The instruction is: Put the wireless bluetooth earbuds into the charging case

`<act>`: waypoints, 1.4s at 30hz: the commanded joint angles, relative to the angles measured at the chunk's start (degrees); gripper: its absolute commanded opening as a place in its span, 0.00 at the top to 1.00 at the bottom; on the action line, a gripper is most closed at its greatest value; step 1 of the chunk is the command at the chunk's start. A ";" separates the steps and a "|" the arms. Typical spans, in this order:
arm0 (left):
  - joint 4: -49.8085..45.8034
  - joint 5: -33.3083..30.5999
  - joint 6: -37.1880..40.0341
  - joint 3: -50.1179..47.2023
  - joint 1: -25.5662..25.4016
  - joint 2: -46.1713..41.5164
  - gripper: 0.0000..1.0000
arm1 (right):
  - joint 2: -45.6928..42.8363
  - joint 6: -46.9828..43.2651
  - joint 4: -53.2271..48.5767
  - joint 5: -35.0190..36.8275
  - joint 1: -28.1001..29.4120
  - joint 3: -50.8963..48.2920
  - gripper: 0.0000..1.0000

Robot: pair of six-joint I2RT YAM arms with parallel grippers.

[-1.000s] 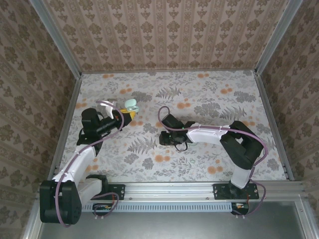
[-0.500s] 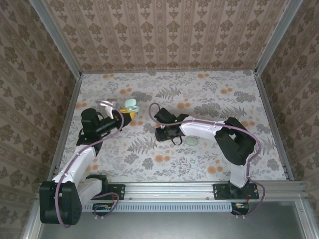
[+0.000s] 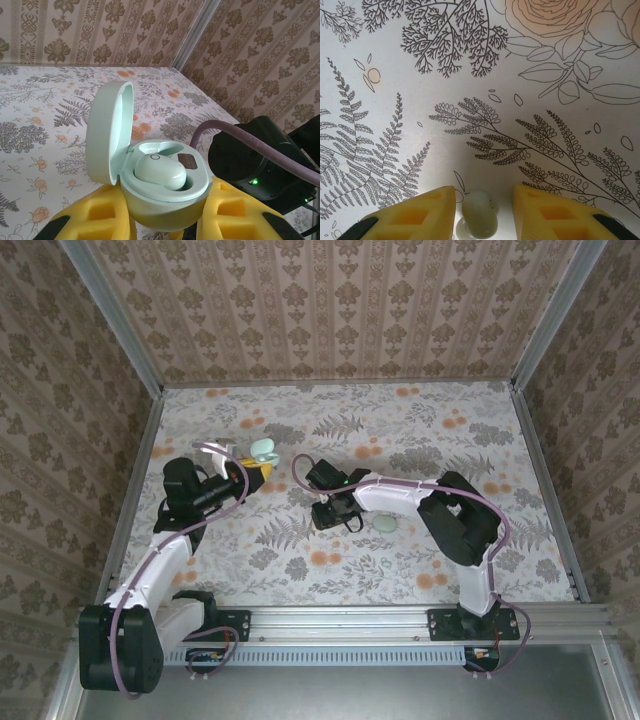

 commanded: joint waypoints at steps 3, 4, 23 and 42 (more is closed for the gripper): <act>0.01 0.14 1.41 0.01 -0.18 -0.42 0.86 | 2.02 -0.37 -2.65 -1.47 -0.03 1.60 0.66; -0.11 0.14 1.40 0.01 -0.23 -0.41 0.86 | 2.05 -0.30 -2.74 -1.48 0.10 1.65 0.66; -0.42 0.44 1.42 -0.24 -0.24 -1.18 0.86 | -0.34 1.77 -3.87 1.54 0.81 1.20 0.77; 4.69 4.90 4.10 -0.35 -5.41 -1.20 0.87 | -22.72 0.20 -15.11 9.25 0.64 1.38 0.80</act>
